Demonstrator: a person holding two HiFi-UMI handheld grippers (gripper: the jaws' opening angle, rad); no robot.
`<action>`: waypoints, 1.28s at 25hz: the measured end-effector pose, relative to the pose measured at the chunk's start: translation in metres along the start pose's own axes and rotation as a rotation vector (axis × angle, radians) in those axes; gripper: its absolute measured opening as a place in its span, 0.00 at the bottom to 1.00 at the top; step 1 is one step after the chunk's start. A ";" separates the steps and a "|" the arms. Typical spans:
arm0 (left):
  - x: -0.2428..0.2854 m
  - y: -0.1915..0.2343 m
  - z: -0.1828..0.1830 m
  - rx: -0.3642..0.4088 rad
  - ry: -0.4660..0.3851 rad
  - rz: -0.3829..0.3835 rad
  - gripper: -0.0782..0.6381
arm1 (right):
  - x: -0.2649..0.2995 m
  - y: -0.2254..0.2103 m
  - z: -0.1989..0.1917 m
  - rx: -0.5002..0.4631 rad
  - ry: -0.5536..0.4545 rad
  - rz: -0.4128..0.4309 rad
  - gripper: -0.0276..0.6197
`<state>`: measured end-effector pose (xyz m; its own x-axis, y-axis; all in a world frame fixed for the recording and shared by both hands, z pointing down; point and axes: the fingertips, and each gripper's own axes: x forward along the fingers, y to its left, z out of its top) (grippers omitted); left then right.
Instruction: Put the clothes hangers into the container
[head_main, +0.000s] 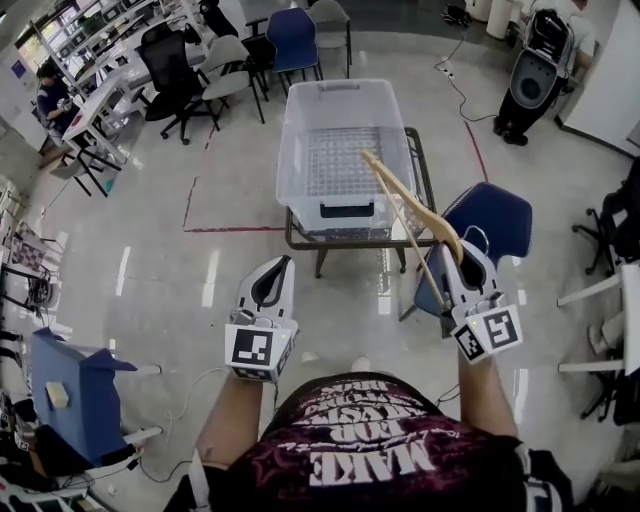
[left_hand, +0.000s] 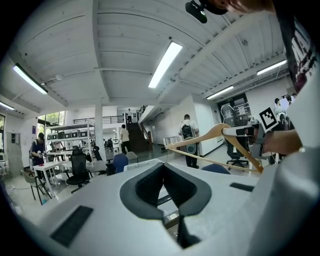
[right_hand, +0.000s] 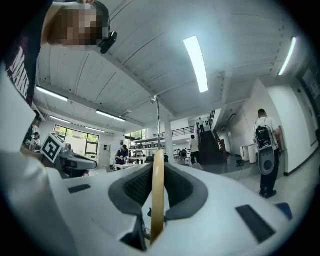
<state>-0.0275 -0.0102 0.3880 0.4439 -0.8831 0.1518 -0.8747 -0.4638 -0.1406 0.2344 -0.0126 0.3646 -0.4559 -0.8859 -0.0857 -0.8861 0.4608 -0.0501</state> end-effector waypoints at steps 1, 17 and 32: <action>0.001 0.000 0.002 0.006 -0.002 -0.001 0.12 | 0.001 -0.002 -0.001 0.007 -0.001 -0.002 0.14; 0.031 0.021 -0.017 -0.031 -0.005 -0.030 0.12 | 0.035 0.000 -0.023 0.009 0.021 -0.006 0.14; 0.119 0.087 -0.003 -0.027 -0.031 -0.097 0.12 | 0.131 -0.016 -0.024 -0.008 0.046 -0.046 0.14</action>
<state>-0.0516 -0.1550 0.3967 0.5321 -0.8362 0.1331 -0.8321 -0.5454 -0.1003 0.1870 -0.1371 0.3777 -0.4179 -0.9077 -0.0376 -0.9068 0.4193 -0.0445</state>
